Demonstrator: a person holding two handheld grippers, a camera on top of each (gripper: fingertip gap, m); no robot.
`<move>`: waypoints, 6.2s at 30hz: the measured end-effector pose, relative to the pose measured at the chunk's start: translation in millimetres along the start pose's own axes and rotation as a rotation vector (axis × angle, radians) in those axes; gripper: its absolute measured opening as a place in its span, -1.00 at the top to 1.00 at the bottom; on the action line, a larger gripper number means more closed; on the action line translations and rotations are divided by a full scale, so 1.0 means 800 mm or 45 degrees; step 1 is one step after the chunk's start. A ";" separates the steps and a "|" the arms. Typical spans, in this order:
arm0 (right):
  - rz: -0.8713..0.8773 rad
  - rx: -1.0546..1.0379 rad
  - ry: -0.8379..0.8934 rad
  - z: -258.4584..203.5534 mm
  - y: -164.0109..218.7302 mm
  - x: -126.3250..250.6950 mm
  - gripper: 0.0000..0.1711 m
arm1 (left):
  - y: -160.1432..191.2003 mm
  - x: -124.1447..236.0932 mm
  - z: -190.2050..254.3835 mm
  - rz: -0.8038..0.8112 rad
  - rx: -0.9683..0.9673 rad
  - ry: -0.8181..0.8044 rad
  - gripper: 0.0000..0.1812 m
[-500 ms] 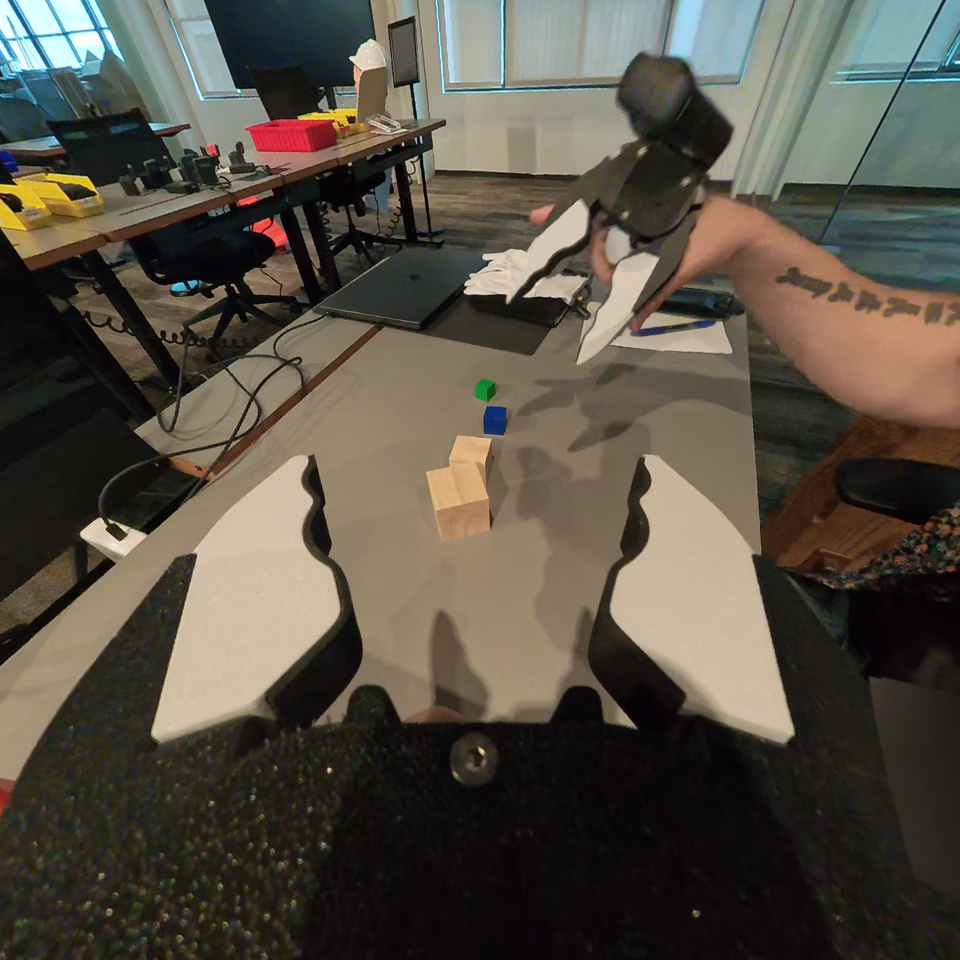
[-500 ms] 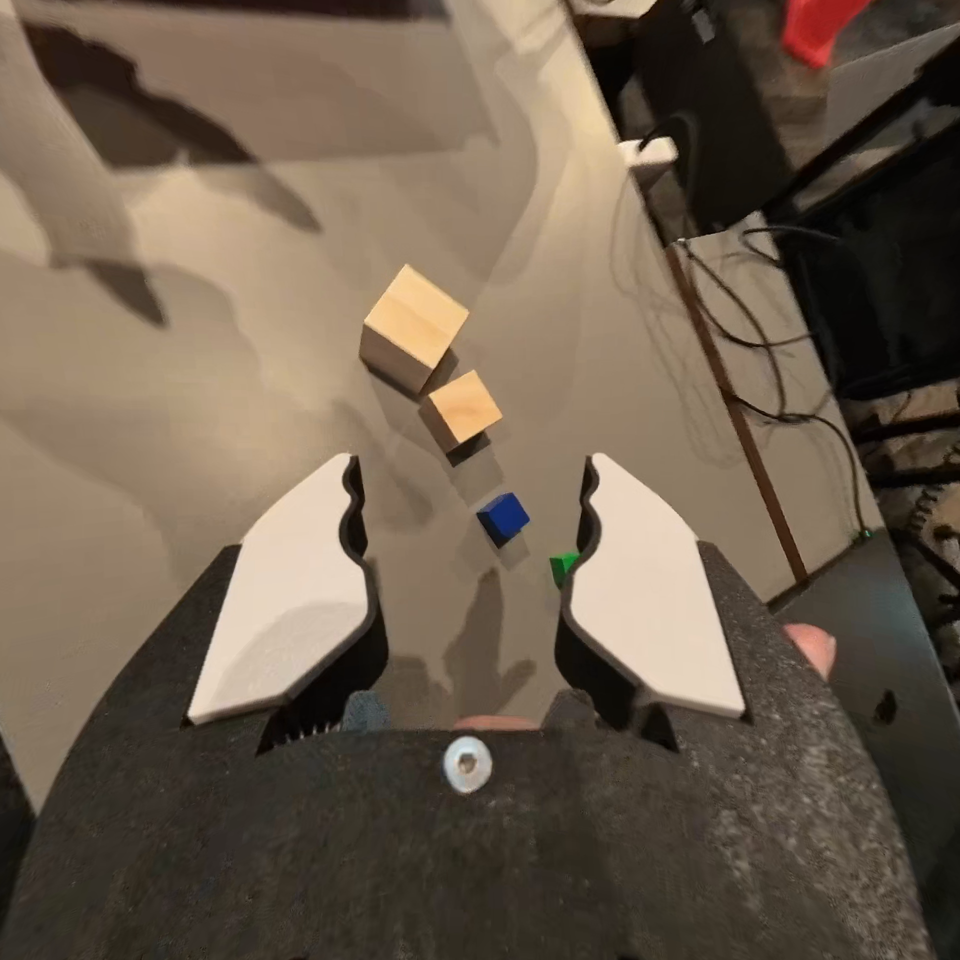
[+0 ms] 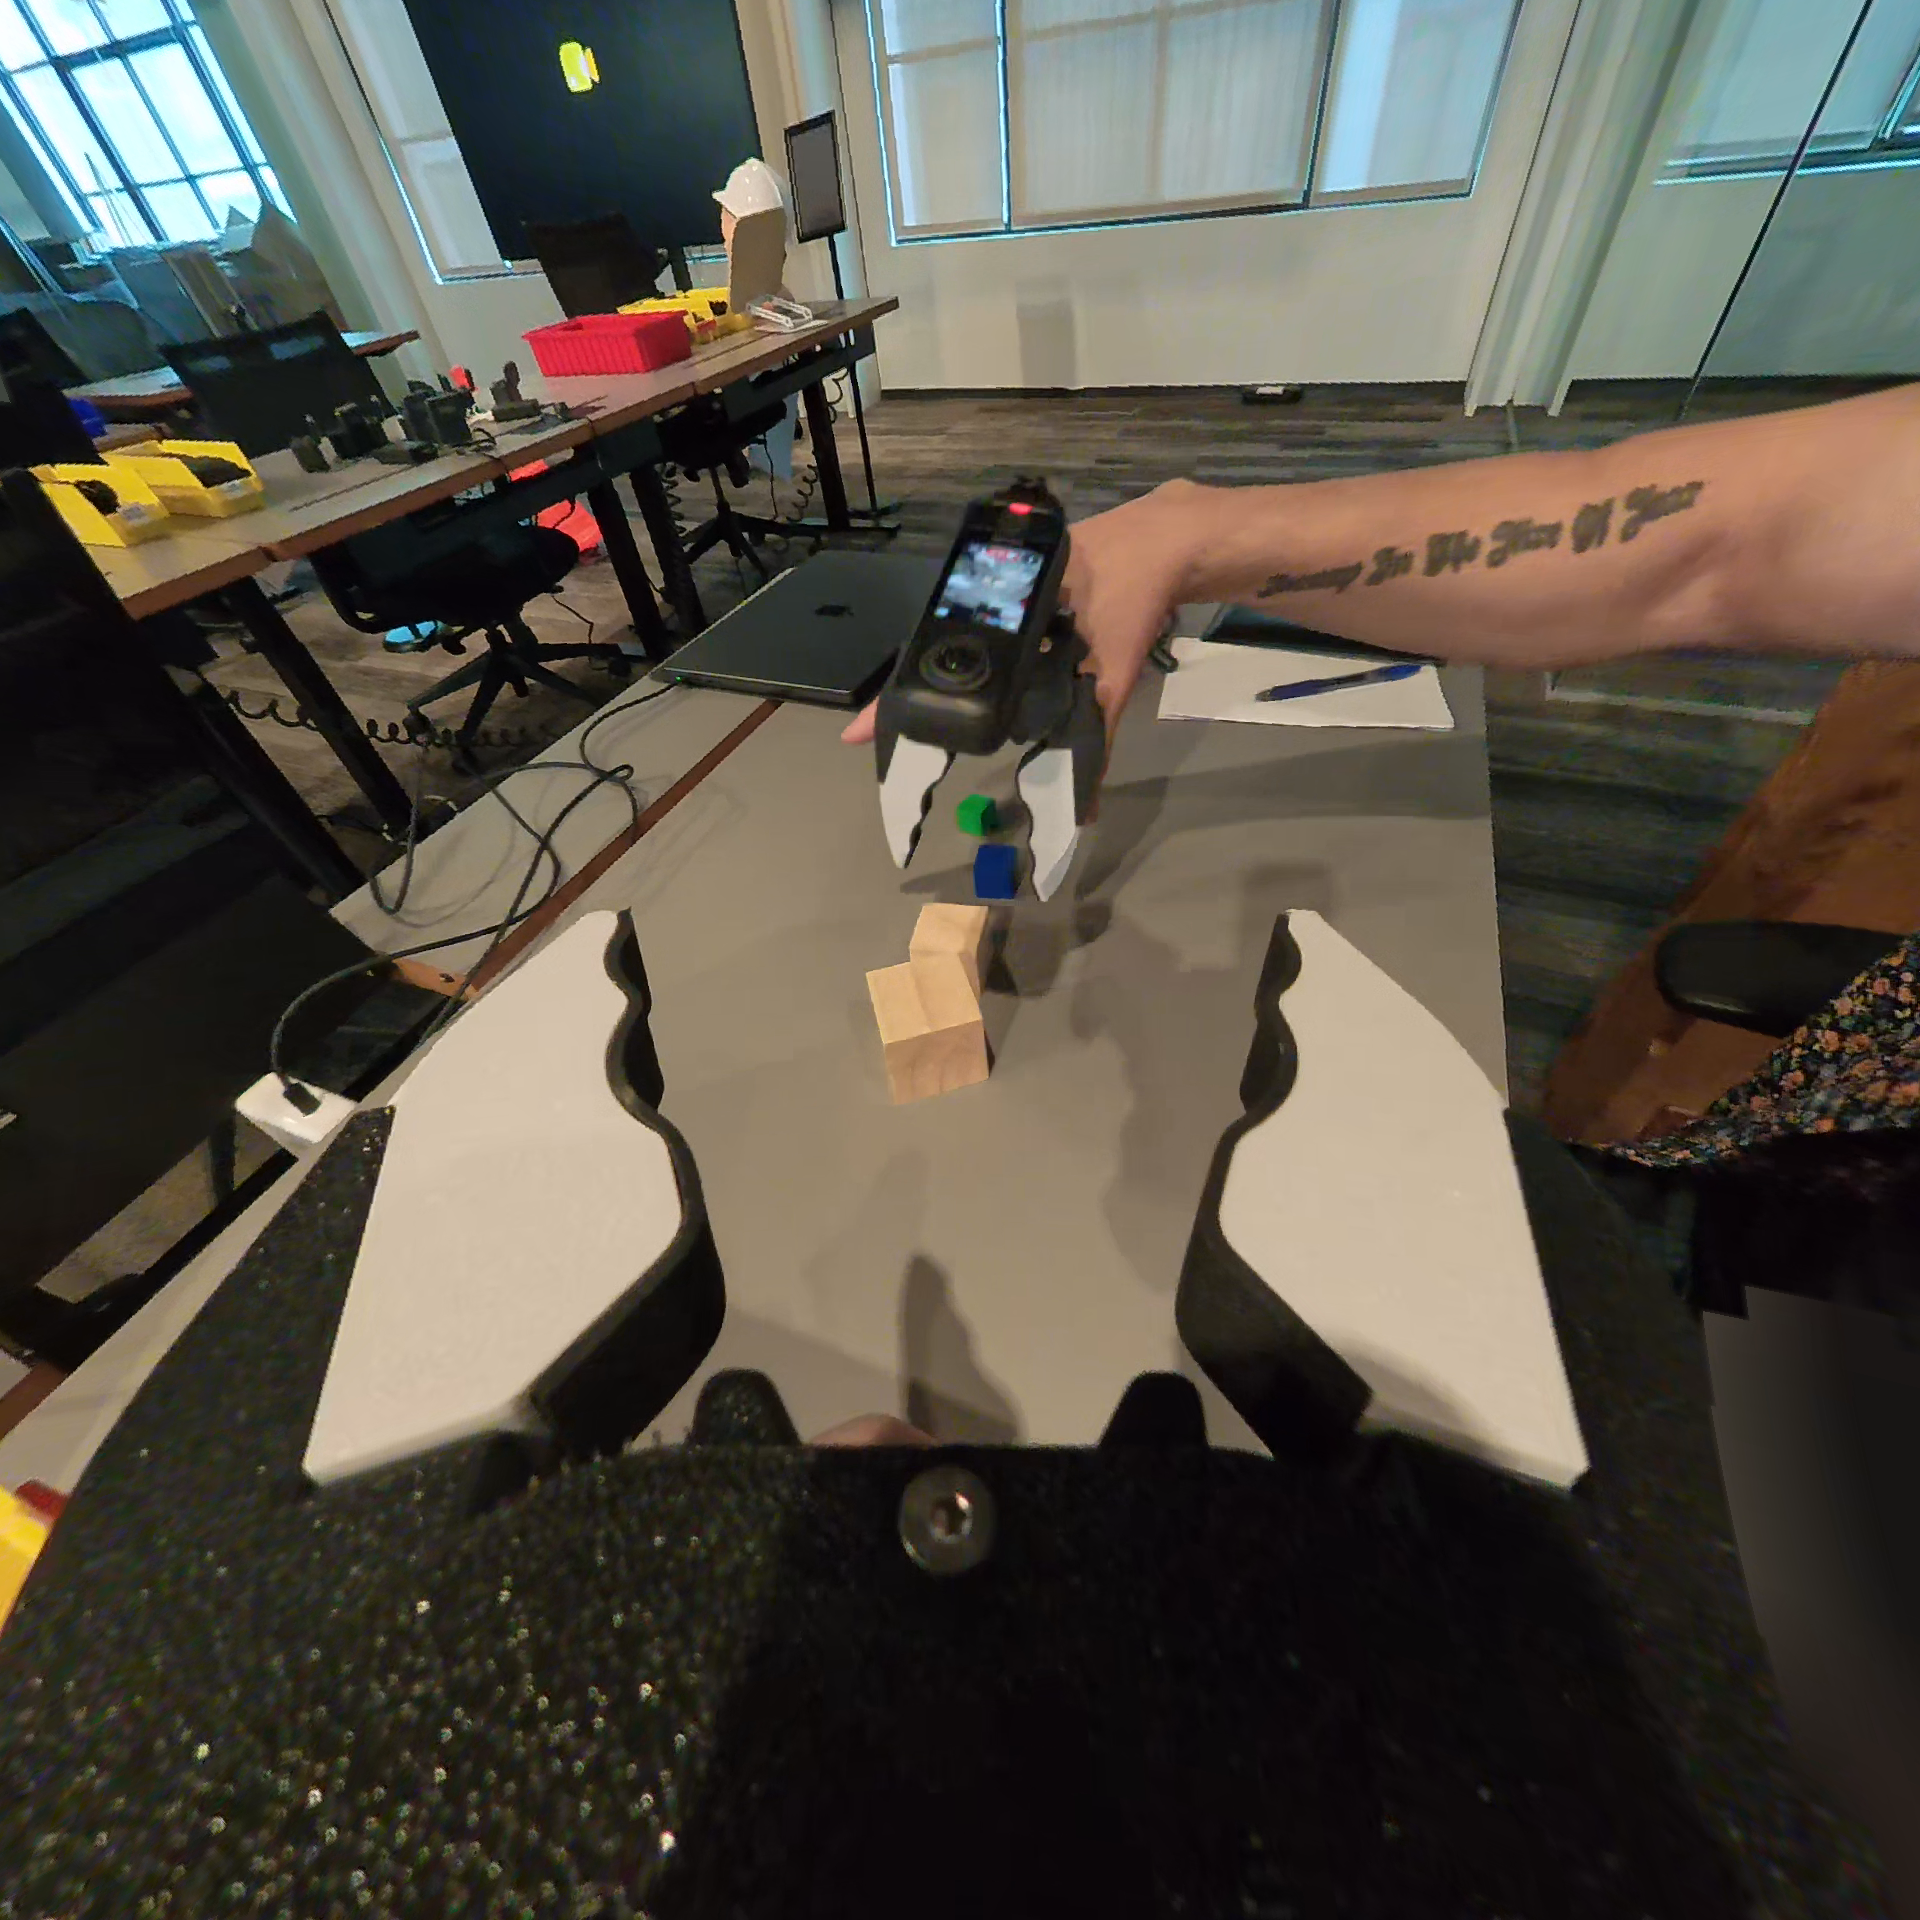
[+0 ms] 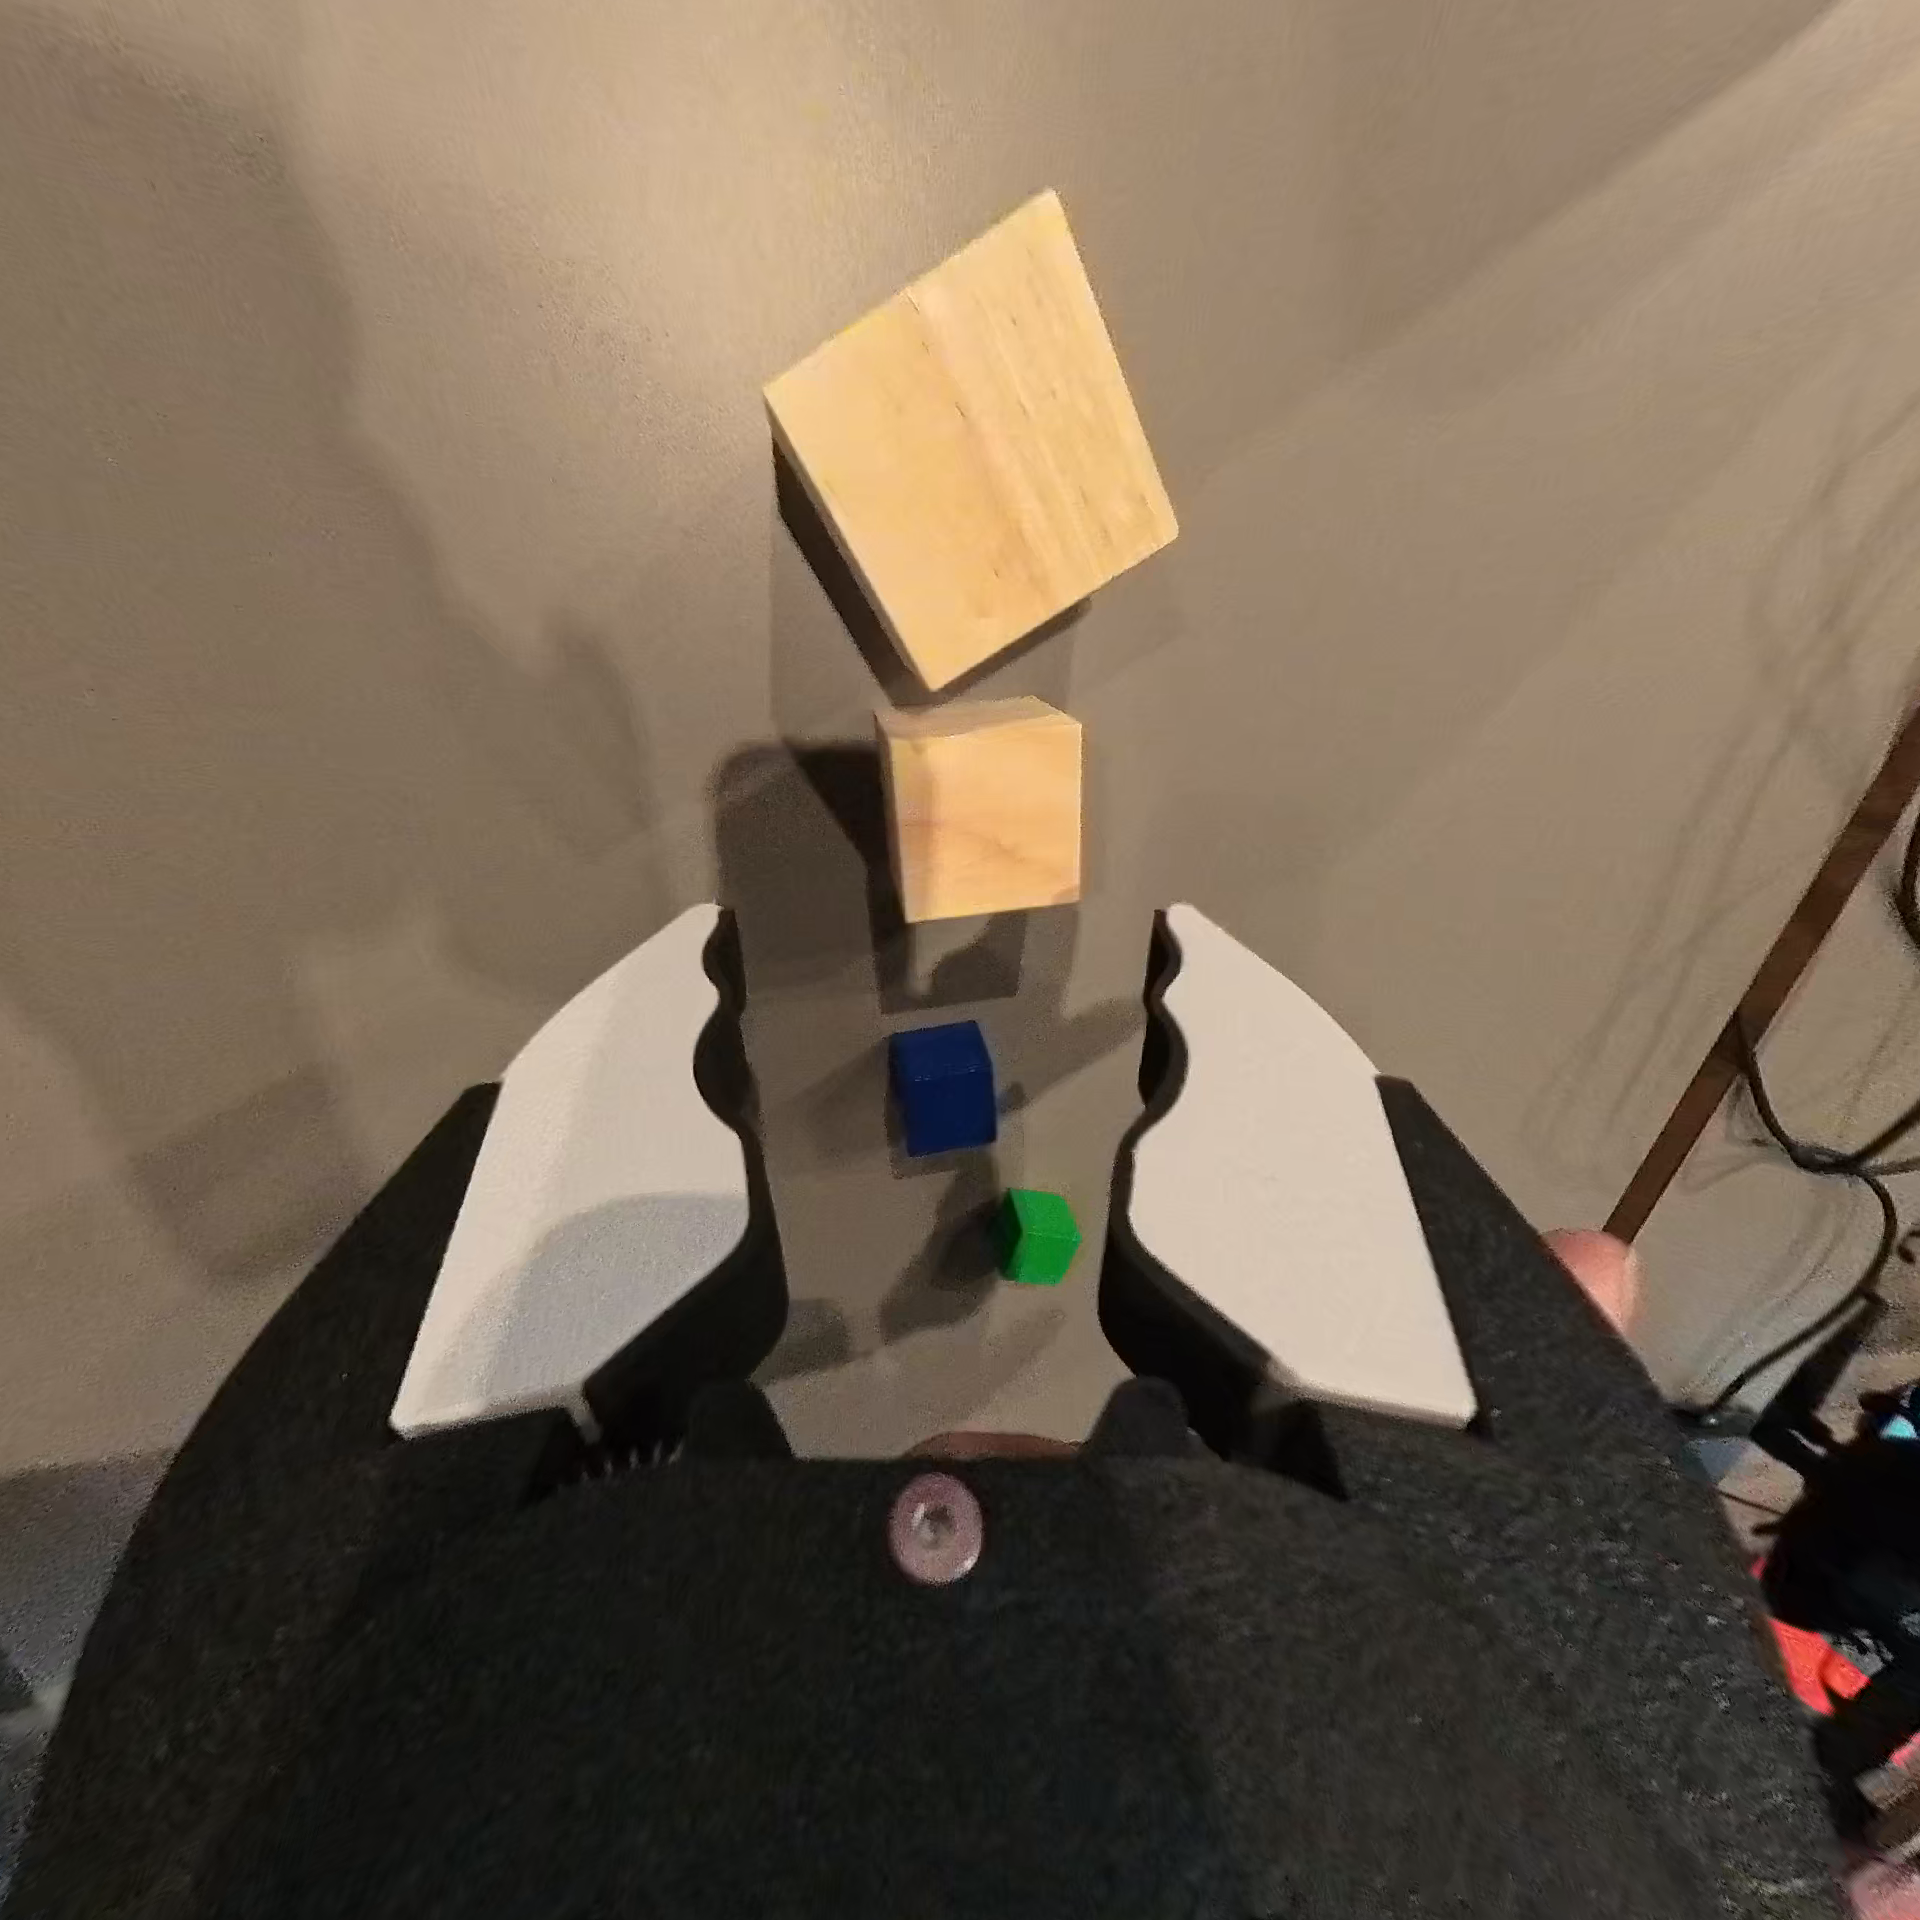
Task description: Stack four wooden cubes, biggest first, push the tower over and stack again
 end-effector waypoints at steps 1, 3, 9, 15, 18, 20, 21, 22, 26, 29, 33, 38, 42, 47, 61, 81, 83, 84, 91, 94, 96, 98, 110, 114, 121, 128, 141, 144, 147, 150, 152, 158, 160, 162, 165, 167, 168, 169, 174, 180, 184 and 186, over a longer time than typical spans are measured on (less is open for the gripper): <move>-0.027 0.018 -0.015 0.002 0.000 -0.005 0.14 | 0.000 0.002 -0.001 0.004 0.002 -0.001 -0.21; -0.057 0.039 -0.040 0.006 -0.003 -0.014 0.14 | -0.001 0.005 -0.002 0.009 0.003 -0.002 -0.21; -0.055 0.041 -0.088 0.015 -0.009 -0.036 0.13 | -0.004 0.012 -0.001 0.031 -0.007 -0.002 -0.21; -0.056 0.027 -0.124 0.013 -0.008 -0.058 0.15 | -0.003 0.013 -0.004 0.039 0.003 0.008 -0.21; -0.052 0.026 -0.139 0.010 -0.010 -0.064 0.18 | -0.003 0.011 -0.003 0.036 0.002 0.011 -0.21; -0.052 0.029 -0.146 0.009 -0.010 -0.068 0.20 | -0.003 0.010 -0.002 0.033 -0.002 0.014 -0.21; -0.053 0.027 -0.150 0.008 -0.010 -0.069 0.21 | -0.003 0.009 -0.001 0.032 -0.004 0.017 -0.21; -0.052 0.026 -0.152 0.008 -0.010 -0.069 0.21 | -0.003 0.008 0.000 0.031 -0.007 0.019 -0.21; -0.059 0.023 -0.158 0.008 -0.008 -0.070 0.23 | -0.003 0.005 0.003 0.025 -0.012 0.028 -0.21; -0.060 0.019 -0.156 0.009 -0.007 -0.070 0.23 | -0.003 0.003 0.004 0.025 -0.013 0.032 -0.21; -0.070 0.019 -0.161 0.010 -0.006 -0.071 0.23 | -0.003 0.001 0.006 0.021 -0.015 0.036 -0.21; -0.073 0.017 -0.166 0.010 -0.007 -0.074 0.24 | -0.004 0.000 0.008 0.019 -0.020 0.039 -0.21; -0.068 0.016 -0.181 0.009 -0.006 -0.074 0.30 | -0.004 0.000 0.009 0.018 -0.023 0.041 -0.21; -0.030 0.031 -0.189 0.007 -0.009 -0.071 0.48 | -0.004 -0.001 0.009 0.016 -0.027 0.043 -0.21; -0.043 0.027 -0.150 0.020 -0.002 -0.047 0.48 | -0.005 -0.002 0.011 0.019 -0.033 0.047 -0.21; -0.034 0.396 -0.124 0.025 -0.071 0.020 0.48 | -0.006 0.000 0.016 0.013 -0.057 0.066 -0.20; -0.051 0.449 -0.127 0.022 -0.075 0.018 0.48 | -0.005 0.001 0.015 0.014 -0.056 0.066 -0.20; -0.057 0.476 -0.128 0.020 -0.077 0.017 0.48 | -0.005 0.001 0.014 0.015 -0.055 0.066 -0.19; -0.045 0.601 -0.130 0.013 -0.087 0.015 0.48 | -0.005 0.003 0.013 0.017 -0.060 0.063 -0.19; -0.046 0.620 -0.134 0.012 -0.087 0.012 0.48 | -0.004 0.003 0.013 0.016 -0.059 0.063 -0.19; -0.053 0.620 -0.128 0.014 -0.086 0.010 0.48 | -0.004 0.002 0.013 0.015 -0.059 0.064 -0.20; -0.056 0.606 -0.125 0.016 -0.084 0.009 0.48 | -0.004 0.002 0.013 0.014 -0.060 0.064 -0.19; -0.051 0.593 -0.147 0.015 -0.081 -0.001 0.48 | -0.002 -0.002 0.015 0.003 -0.059 0.073 -0.19; -0.045 0.602 -0.151 0.013 -0.080 -0.005 0.48 | -0.001 -0.004 0.015 -0.002 -0.059 0.077 -0.19; -0.032 0.607 -0.154 0.012 -0.078 -0.006 0.48 | 0.000 -0.006 0.016 -0.007 -0.058 0.084 -0.19; -0.025 0.603 -0.164 0.012 -0.078 -0.006 0.48 | 0.001 -0.007 0.016 -0.012 -0.058 0.090 -0.18; -0.024 0.587 -0.177 0.011 -0.078 -0.006 0.48 | 0.001 -0.007 0.020 -0.022 -0.063 0.111 -0.13; -0.027 0.576 -0.180 0.012 -0.077 -0.006 0.47 | 0.002 -0.007 0.022 -0.029 -0.064 0.126 -0.10; -0.011 0.574 -0.166 0.014 -0.078 -0.005 0.46 | 0.003 -0.008 0.023 -0.035 -0.063 0.136 -0.08; 0.010 0.575 -0.162 0.013 -0.080 -0.003 0.43 | 0.004 -0.008 0.023 -0.038 -0.062 0.142 -0.07; 0.002 0.570 -0.158 0.015 -0.079 -0.004 0.41 | 0.004 -0.009 0.024 -0.042 -0.060 0.146 -0.07; 0.017 0.566 -0.150 0.016 -0.080 -0.001 0.34 | 0.005 -0.010 0.024 -0.047 -0.060 0.153 -0.06; 0.020 0.562 -0.142 0.016 -0.080 0.003 0.32 | 0.005 -0.010 0.025 -0.047 -0.059 0.156 -0.06; 0.024 0.555 -0.137 0.017 -0.080 0.007 0.28 | 0.005 -0.010 0.025 -0.047 -0.060 0.157 -0.06; 0.022 0.553 -0.123 0.018 -0.080 0.013 0.28 | 0.004 -0.011 0.026 -0.045 -0.062 0.159 -0.06; 0.025 0.552 -0.112 0.018 -0.081 0.019 0.28 | 0.004 -0.011 0.026 -0.045 -0.065 0.159 -0.06; 0.029 0.549 -0.108 0.019 -0.081 0.022 0.28 | 0.004 -0.011 0.027 -0.044 -0.065 0.160 -0.06; 0.034 0.547 -0.107 0.018 -0.082 0.025 0.28 | 0.003 -0.011 0.027 -0.044 -0.066 0.160 -0.06; 0.040 0.534 -0.102 0.017 -0.082 0.035 0.28 | 0.003 -0.011 0.028 -0.041 -0.069 0.160 -0.07; 0.041 0.429 -0.119 0.020 -0.063 0.040 0.28 | 0.002 -0.012 0.030 -0.039 -0.070 0.168 -0.07; 0.036 0.344 -0.132 0.019 -0.034 0.039 0.27 | 0.003 -0.015 0.031 -0.043 -0.071 0.176 -0.07; 0.031 0.301 -0.133 0.018 -0.018 0.036 0.26 | 0.004 -0.017 0.032 -0.047 -0.070 0.180 -0.07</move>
Point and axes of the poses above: each gripper's, where its closed fingertips meet, x back along the fingers, y out of its underside, z = x × y across the jaws, the point moved 2 cm from there along x, back along the fingers, and after that the axes turned 9 degrees about -z, right-handed, at the moved point
